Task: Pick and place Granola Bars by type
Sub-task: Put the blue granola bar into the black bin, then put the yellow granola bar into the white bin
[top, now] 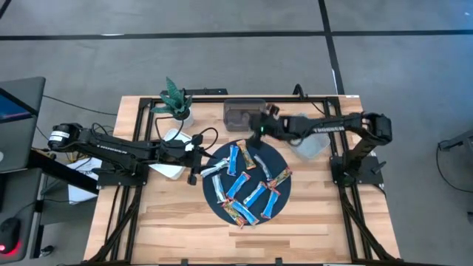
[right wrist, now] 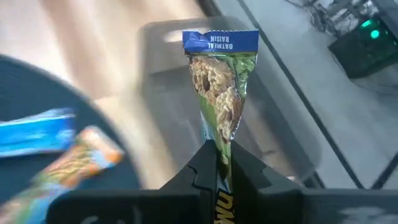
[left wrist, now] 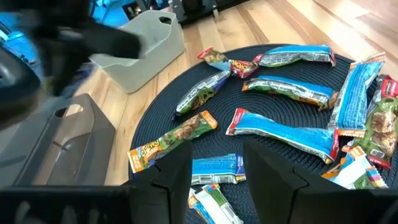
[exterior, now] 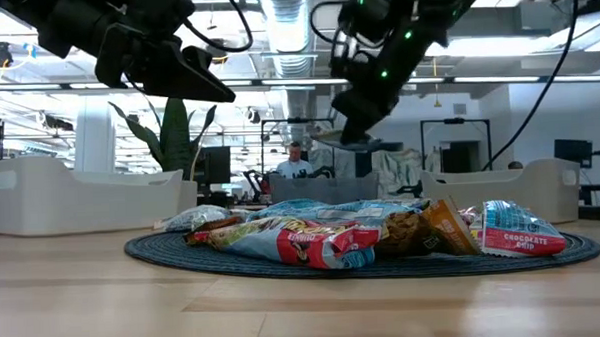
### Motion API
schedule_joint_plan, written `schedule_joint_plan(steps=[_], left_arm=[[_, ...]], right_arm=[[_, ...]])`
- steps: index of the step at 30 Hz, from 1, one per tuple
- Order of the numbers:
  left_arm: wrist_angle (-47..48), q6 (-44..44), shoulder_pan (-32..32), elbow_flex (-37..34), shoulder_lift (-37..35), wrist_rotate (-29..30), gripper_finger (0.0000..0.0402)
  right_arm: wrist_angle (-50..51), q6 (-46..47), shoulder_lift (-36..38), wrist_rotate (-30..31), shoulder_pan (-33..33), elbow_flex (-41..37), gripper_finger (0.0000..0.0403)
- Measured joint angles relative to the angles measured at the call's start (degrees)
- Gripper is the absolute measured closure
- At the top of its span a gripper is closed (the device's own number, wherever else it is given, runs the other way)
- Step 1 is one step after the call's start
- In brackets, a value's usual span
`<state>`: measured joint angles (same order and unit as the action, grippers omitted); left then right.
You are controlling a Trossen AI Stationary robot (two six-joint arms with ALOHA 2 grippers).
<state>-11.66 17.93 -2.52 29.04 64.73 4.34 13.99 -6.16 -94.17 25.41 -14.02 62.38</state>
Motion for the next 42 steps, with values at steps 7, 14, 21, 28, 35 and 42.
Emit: schedule_joint_plan(steps=[7, 14, 21, 28, 35, 42], left_arm=[[0.76, -0.04, 0.0, 0.0, 0.0, 0.61, 0.0265], [0.84, -0.8, -0.01, 0.0, 0.0, 0.66, 0.0265], [3.61, -2.41, 0.0, 0.0, 0.15, 0.87, 0.0265], [11.79, -8.34, -0.02, 0.0, 1.17, 2.26, 0.0265], [10.48, -10.97, -0.01, 0.15, 9.9, 3.95, 0.0265], [10.26, -10.63, 0.02, 4.82, 20.97, 4.0, 0.0256]], right_arm=[[-7.65, -3.3, -2.94, -12.7, -8.7, 0.37, 0.0363], [-7.01, -1.61, -5.51, -13.22, -10.91, 0.18, 0.0246], [-1.68, -2.64, -1.97, -13.95, -5.34, 0.2, 0.0162], [9.77, 4.39, -0.26, -12.87, 4.25, 0.2, 0.0158], [14.31, 9.66, -0.26, -5.28, 14.54, 0.18, 0.0173], [14.29, 12.23, -0.26, 0.02, 21.68, 0.16, 0.0184]])
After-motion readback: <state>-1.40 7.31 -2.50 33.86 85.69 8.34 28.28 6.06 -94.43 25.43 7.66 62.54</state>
